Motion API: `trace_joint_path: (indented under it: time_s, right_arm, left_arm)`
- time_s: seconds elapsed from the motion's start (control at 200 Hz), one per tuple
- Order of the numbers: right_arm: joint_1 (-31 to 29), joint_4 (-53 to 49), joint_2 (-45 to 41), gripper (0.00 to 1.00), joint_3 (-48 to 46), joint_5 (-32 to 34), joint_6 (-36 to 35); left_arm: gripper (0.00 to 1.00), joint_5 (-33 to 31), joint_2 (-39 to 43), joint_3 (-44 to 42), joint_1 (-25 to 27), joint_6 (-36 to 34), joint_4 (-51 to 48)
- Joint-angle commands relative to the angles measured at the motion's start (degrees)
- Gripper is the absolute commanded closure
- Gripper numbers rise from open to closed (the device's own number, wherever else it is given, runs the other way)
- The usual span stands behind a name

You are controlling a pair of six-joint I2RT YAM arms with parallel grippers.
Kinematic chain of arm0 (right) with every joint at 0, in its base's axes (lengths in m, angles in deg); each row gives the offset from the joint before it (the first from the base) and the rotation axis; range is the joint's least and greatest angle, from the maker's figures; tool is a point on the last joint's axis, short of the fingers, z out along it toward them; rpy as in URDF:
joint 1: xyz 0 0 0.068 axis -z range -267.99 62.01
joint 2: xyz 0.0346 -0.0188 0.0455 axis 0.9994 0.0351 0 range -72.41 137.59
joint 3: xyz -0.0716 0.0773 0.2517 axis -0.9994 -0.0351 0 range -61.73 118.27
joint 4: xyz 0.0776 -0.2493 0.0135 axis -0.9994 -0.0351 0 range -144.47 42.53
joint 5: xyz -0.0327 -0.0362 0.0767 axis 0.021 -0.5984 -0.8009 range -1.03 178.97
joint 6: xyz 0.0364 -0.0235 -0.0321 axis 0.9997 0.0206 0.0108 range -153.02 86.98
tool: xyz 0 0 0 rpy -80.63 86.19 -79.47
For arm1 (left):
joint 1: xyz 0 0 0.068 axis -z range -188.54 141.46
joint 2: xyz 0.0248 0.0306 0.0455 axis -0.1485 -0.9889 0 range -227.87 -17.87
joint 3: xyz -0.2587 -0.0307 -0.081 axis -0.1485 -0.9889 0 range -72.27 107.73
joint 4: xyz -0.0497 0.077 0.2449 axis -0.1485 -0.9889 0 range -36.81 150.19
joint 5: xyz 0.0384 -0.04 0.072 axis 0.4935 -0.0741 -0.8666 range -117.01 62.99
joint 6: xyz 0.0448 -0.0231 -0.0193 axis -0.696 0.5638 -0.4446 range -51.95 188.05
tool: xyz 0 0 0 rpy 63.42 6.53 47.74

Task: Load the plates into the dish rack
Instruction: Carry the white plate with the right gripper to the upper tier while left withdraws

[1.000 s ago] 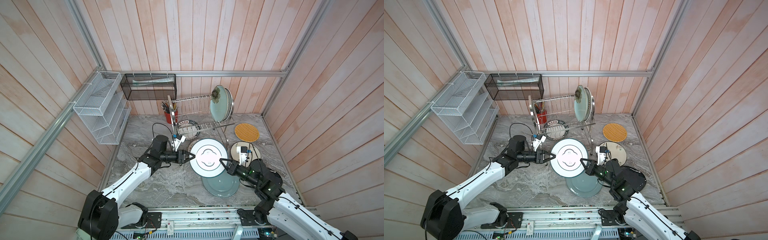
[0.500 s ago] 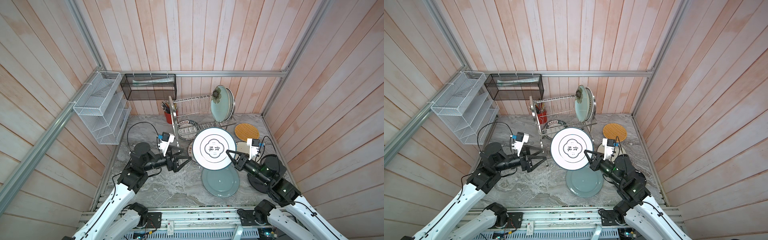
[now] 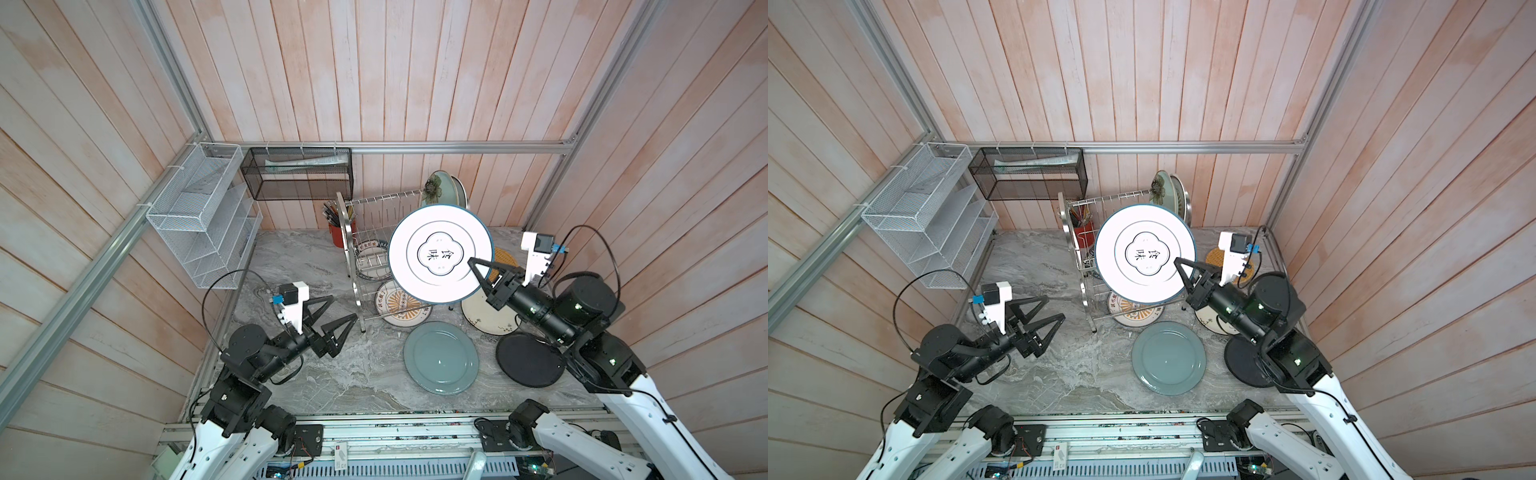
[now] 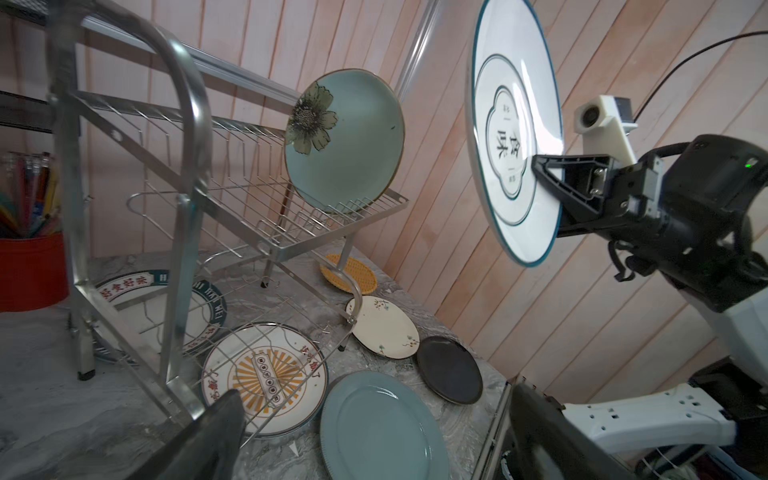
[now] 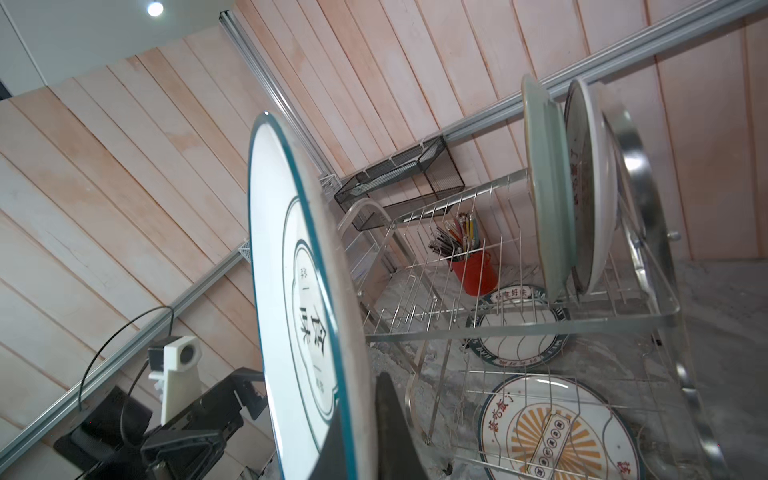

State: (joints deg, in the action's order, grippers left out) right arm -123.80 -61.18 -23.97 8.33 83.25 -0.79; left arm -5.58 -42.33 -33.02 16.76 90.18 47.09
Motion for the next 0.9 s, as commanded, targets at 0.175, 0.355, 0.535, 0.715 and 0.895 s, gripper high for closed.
trace_joint_path:
  time_s: [0.175, 0.355, 0.535, 0.715, 0.895]
  right_arm:
    - [-0.27, -8.08, 17.46, 1.00, 21.91, 21.25, -13.43]
    - [-0.40, -11.42, 29.45, 1.00, 34.02, 31.79, -18.36]
    - [-2.03, -12.67, 37.71, 1.00, 41.88, 38.99, -23.35]
    - [-4.51, -14.09, 44.61, 1.00, 48.44, 46.24, -29.04]
    - [-5.31, -14.47, 48.58, 1.00, 51.67, 50.15, -32.18]
  left_arm:
    - [0.00, -16.27, 6.90, -3.41, 0.21, 0.91, -10.22]
    - [0.00, -14.32, 4.69, -2.92, -1.19, -0.40, -10.15]
    - [0.00, -12.12, 4.61, -3.46, -1.77, -0.33, -9.26]
    - [0.00, -10.00, 4.76, -3.78, -1.99, -0.25, -8.38]
    - [0.00, -9.08, 4.70, -3.79, -2.25, -0.16, -8.18]
